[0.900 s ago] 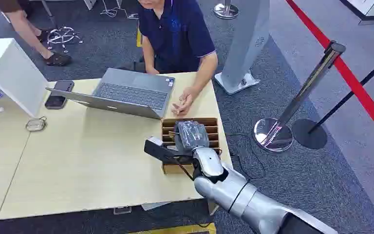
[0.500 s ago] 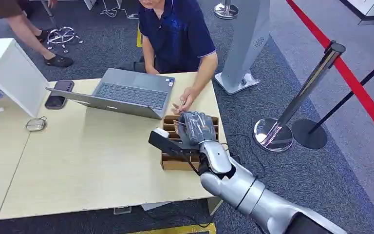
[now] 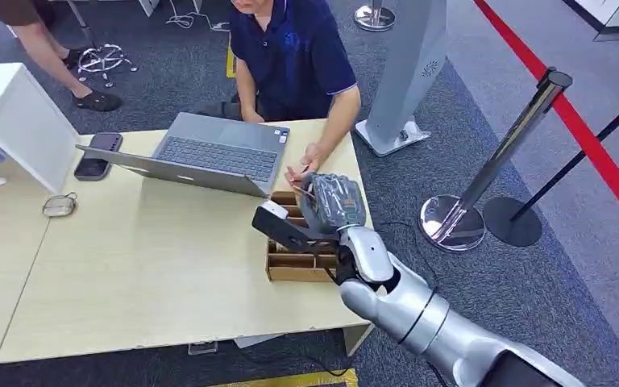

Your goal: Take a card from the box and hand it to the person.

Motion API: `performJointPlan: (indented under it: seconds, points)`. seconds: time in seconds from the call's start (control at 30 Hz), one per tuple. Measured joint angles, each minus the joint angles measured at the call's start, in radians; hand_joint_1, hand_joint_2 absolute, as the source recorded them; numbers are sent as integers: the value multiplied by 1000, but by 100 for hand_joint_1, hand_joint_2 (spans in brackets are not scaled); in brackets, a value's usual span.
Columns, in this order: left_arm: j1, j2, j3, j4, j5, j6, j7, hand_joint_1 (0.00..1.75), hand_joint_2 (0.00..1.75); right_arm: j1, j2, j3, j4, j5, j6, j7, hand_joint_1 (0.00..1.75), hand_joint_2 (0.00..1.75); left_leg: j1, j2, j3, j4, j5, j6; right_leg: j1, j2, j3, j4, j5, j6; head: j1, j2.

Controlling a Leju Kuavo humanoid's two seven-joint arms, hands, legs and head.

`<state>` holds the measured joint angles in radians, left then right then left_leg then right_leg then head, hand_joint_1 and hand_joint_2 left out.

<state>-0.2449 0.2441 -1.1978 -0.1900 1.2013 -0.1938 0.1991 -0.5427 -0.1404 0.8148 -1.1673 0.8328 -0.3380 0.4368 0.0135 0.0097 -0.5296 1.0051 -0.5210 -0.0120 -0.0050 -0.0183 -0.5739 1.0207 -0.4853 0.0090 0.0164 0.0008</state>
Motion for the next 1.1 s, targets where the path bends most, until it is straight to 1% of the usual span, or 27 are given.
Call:
performJointPlan:
  seconds: [0.07,0.23,0.27,0.47,0.53,0.57,0.73,0.9,1.07,1.1]
  points:
    - [0,0,0,0,0,0,0,0,0,0,-6,-3,-16,1,-4,0,164,175,0,0,0,0,0,0,0,0,0,0,0,0,0,0]
    - [3,0,0,0,0,0,-2,0,0,-2,-23,-14,-55,8,-8,0,169,175,0,0,0,0,0,0,0,0,0,0,0,0,0,0]
    - [3,0,0,0,0,0,-2,0,0,-5,-25,-20,-63,8,-11,-3,168,175,0,0,0,0,0,0,0,0,0,0,0,0,0,0]
    - [1,-2,0,0,-18,0,6,0,0,-50,-32,-31,-82,-6,-51,-39,168,175,0,0,0,0,0,0,0,0,0,0,0,0,0,0]
    - [-3,-3,0,0,-24,0,18,0,0,-75,-30,-33,-78,-25,-67,-57,162,175,0,0,0,0,0,0,0,0,0,0,0,0,0,0]
    - [-6,-4,0,0,-28,0,23,0,0,-90,-27,-34,-72,-34,-76,-67,162,175,0,0,0,0,0,0,0,0,0,0,0,0,0,0]
    - [-25,-8,-1,0,-39,0,40,0,0,-161,-2,-36,-3,-79,-106,-119,161,175,0,0,0,0,0,0,0,0,0,0,0,0,0,0]
    - [-43,-15,-4,0,-53,-2,53,0,0,-219,33,-35,122,-118,-148,-172,159,175,0,-1,0,0,0,0,0,-1,0,0,0,0,0,0]
    - [-54,-20,-6,0,-63,-3,61,0,0,-248,58,-31,230,-141,-161,-190,161,175,0,-1,-1,0,0,0,0,-1,0,0,0,0,0,0]
    - [-55,-21,-6,0,-66,-3,63,0,0,-252,61,-30,250,-143,-161,-193,159,175,0,-1,-1,0,0,0,0,-1,0,0,0,0,0,0]
